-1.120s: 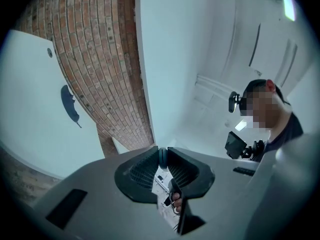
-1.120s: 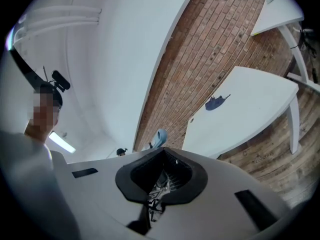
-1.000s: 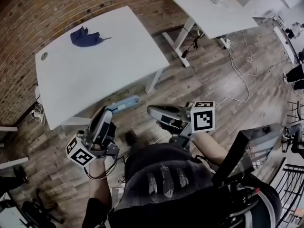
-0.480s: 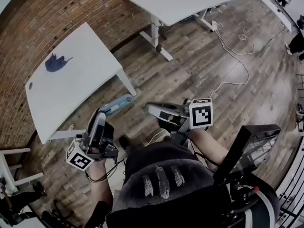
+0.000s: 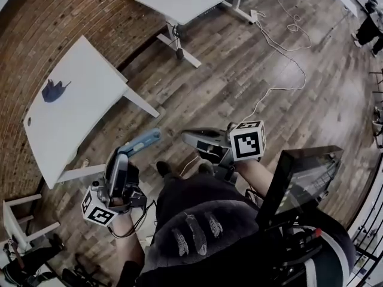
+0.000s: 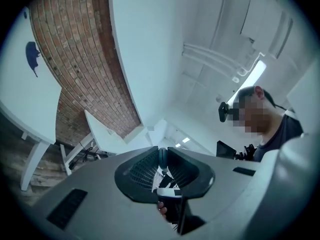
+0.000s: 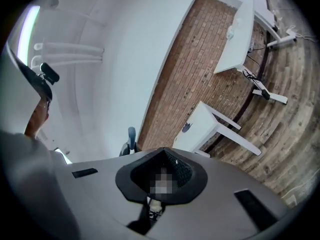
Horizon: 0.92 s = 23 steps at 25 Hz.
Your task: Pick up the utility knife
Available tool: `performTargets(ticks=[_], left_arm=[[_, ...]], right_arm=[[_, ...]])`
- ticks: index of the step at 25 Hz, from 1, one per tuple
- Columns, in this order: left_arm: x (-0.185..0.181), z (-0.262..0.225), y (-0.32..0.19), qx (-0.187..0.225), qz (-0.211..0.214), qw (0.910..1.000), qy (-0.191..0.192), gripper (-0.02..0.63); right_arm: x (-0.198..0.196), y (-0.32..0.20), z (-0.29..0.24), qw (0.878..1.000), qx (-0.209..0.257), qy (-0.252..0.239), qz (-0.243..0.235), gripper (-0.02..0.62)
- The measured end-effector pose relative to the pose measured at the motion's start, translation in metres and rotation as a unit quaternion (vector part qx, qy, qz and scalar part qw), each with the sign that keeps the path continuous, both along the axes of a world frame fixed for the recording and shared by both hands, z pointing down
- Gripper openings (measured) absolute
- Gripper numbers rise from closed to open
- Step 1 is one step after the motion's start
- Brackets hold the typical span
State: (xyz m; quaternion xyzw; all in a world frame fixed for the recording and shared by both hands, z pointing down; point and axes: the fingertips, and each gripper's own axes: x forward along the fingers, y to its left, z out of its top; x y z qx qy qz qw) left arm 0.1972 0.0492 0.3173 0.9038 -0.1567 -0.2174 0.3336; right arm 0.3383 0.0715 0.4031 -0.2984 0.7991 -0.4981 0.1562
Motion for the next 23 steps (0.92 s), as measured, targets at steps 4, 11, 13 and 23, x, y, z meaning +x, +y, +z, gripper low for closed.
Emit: performTargets(ticks=[4, 11, 13, 23], left_arm=[[-0.021, 0.000, -0.003, -0.006, -0.033, 0.9992, 0.020, 0.054], [-0.099, 0.000, -0.030, 0.005, -0.080, 0.9956, 0.048, 0.054], [-0.128, 0.001, -0.044, 0.004, -0.090, 0.9941, 0.059, 0.054], [-0.193, -0.002, -0.104, 0.009, -0.057, 0.9958, 0.071, 0.054]], right_arm=[[-0.028, -0.008, -0.005, 0.999, 0.011, 0.024, -0.047, 0.000], [-0.103, -0.045, -0.005, 0.994, 0.016, 0.041, -0.097, 0.000], [-0.135, -0.058, -0.007, 0.992, 0.021, 0.053, -0.115, 0.000], [-0.224, -0.096, -0.021, 0.987, 0.037, 0.080, -0.136, 0.000]])
